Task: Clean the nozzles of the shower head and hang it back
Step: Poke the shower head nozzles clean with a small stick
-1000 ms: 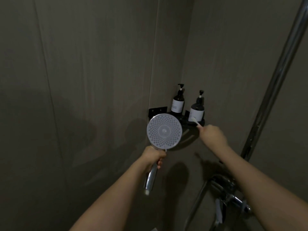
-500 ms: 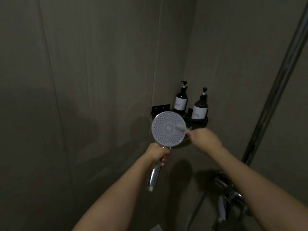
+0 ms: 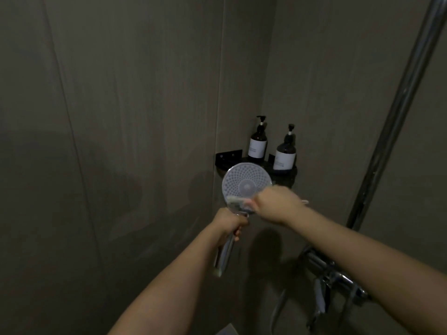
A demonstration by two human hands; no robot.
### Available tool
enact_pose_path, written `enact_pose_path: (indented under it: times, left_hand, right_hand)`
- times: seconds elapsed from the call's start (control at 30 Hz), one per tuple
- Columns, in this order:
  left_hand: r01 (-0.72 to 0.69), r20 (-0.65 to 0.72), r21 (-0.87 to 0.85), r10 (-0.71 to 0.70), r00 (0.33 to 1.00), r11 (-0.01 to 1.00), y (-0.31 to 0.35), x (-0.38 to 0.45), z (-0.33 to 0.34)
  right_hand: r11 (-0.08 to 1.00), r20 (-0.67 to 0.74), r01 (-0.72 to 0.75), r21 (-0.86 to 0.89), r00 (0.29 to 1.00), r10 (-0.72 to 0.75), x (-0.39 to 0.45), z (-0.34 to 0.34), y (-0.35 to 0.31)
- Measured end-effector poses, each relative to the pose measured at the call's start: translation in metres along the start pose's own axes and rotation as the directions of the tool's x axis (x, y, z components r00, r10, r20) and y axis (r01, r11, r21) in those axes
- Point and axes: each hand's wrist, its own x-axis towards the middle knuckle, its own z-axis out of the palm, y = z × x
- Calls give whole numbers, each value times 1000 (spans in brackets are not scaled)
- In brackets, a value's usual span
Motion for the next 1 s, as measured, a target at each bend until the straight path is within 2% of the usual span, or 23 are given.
enact_pose_path:
  times: [0.03, 0.07, 0.13, 0.17, 0.2, 0.27, 0.33, 0.37, 0.4, 0.47, 0.5, 0.53, 0.6, 0.63, 0.67, 0.7, 0.77, 0.83, 0.97, 1.0]
  left_hand:
    - [-6, 6, 6, 6, 1000, 1000, 0, 0, 2]
    - [-10, 12, 12, 10, 1000, 1000, 1, -1, 3]
    - [-3, 7, 16, 3, 1000, 1000, 2, -4, 0]
    - [3, 4, 23, -3, 1000, 1000, 1, -5, -2]
    - [3, 2, 35, -3, 1000, 999, 1, -5, -3]
    - [-10, -1, 45, 10, 1000, 999, 2, -4, -2]
    - [-21, 12, 45, 20, 1000, 999, 2, -3, 4]
    - [-23, 20, 52, 22, 1000, 998, 2, -3, 6]
    - [-23, 28, 60, 21, 999, 998, 2, -4, 7]
    - [-15, 37, 70, 12, 999, 997, 2, -4, 5]
    - [-10, 32, 72, 7, 999, 997, 2, -3, 3]
    - [-7, 23, 74, 5, 1000, 997, 2, -2, 1]
    - [-8, 12, 74, 7, 1000, 997, 2, 1, 2]
    - [-10, 12, 72, 9, 1000, 997, 2, 1, 3]
    - [-16, 19, 70, 14, 1000, 997, 3, 0, 5]
    - [-24, 30, 68, 22, 999, 997, 3, -1, 7]
    - [-35, 46, 71, 32, 998, 997, 2, -3, 9]
    - [-31, 45, 80, 27, 999, 996, 0, -3, 7]
    - [-35, 35, 82, 32, 999, 996, -1, 0, 7]
    - [-38, 39, 80, 35, 999, 996, 0, -1, 7]
  right_hand:
    - [1000, 13, 7, -4, 1000, -7, 0, 4, 0]
    - [992, -9, -113, 50, 994, 113, 2, -1, 10]
    - [916, -82, -344, 207, 927, 367, 7, -16, 41]
    - [912, -115, -366, 187, 913, 390, 5, -22, 50]
    - [941, -140, -319, 110, 933, 333, 1, -26, 47]
    - [997, -134, -52, -61, 990, 43, -5, -27, 17]
    - [978, -58, 135, -157, 988, -146, -10, -15, -9]
    - [979, -33, 89, -182, 995, -96, -7, -13, -3]
    - [991, -58, -58, -119, 997, 51, -2, -15, 12]
    - [927, -105, -365, 86, 922, 373, 3, -25, 48]
    - [907, -134, -405, 114, 899, 418, 4, -28, 56]
    - [928, -159, -366, 77, 914, 374, 4, -31, 53]
    - [989, -167, -145, -14, 976, 141, 3, -28, 23]
    - [999, -125, -28, -42, 992, 23, -3, -24, 3]
    - [998, -88, 25, -54, 996, -29, -7, -19, -7]
    - [999, -72, -23, -40, 997, 21, -2, -14, 0]
    - [961, -67, -272, 51, 959, 275, 10, -18, 29]
    - [941, -93, -332, 65, 937, 337, 15, -21, 41]
    - [998, -85, -34, 50, 996, 38, 4, -10, -9]
    - [993, -78, -77, 84, 993, 84, 6, -8, -2]
